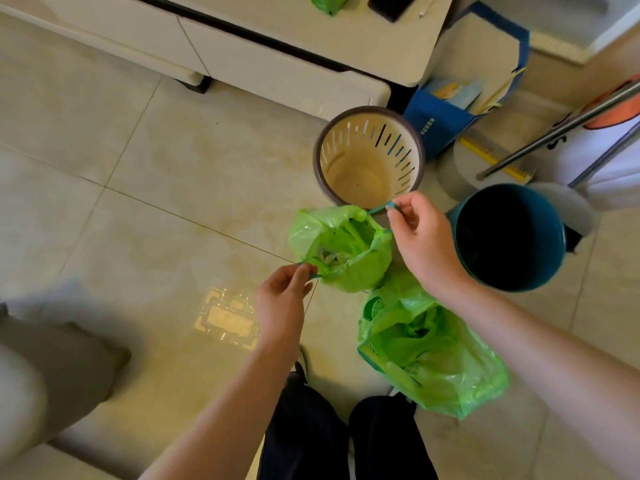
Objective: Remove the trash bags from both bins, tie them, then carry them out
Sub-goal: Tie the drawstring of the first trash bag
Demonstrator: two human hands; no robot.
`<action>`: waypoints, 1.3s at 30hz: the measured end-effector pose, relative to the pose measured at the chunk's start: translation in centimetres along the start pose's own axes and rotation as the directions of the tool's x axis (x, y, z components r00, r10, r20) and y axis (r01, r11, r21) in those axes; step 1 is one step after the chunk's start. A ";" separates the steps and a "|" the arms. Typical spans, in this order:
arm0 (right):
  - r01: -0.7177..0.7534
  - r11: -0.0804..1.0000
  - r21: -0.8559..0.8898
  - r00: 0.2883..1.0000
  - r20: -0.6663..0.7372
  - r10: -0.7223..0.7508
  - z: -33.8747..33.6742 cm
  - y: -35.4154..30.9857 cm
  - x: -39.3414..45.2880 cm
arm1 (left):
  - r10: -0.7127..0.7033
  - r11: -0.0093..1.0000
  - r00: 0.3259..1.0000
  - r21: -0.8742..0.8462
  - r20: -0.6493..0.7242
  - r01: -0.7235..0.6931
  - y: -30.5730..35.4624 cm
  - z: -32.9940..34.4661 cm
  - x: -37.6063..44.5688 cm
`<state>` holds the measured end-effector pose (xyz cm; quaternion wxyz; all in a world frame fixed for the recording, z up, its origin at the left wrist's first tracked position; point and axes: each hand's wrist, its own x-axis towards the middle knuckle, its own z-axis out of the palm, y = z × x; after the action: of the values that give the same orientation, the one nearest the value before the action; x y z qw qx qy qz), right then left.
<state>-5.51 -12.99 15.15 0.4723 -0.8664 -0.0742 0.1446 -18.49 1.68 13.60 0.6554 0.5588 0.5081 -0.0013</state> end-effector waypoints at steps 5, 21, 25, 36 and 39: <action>0.102 0.995 0.012 0.994 0.033 -0.102 -0.6 -1.2 -1.9 | 0.009 1.000 0.991 -0.029 0.135 -0.005 1.9 1.0 -1.7; -0.162 0.985 0.065 0.960 0.240 0.142 0.3 -2.3 -4.9 | 0.055 0.993 0.960 0.088 0.275 -0.082 3.5 1.7 -2.9; -0.170 0.985 -0.006 0.948 0.273 0.165 1.2 -2.5 -5.0 | -0.011 0.999 0.949 0.044 0.315 -0.004 3.6 1.9 -3.4; -0.096 0.986 -0.135 0.965 0.229 0.126 1.9 -3.2 -5.0 | 0.082 0.978 0.993 0.186 0.081 -0.096 1.7 1.5 -1.1; -0.075 0.991 -0.113 0.967 0.236 0.100 1.5 -3.3 -5.3 | 0.217 0.802 0.938 0.499 0.269 -0.328 -0.7 1.4 0.4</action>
<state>-11.04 -11.42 18.06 0.4076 -0.8681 -0.1001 0.2652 -17.75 0.62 12.64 0.5131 0.7841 0.3332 -0.1044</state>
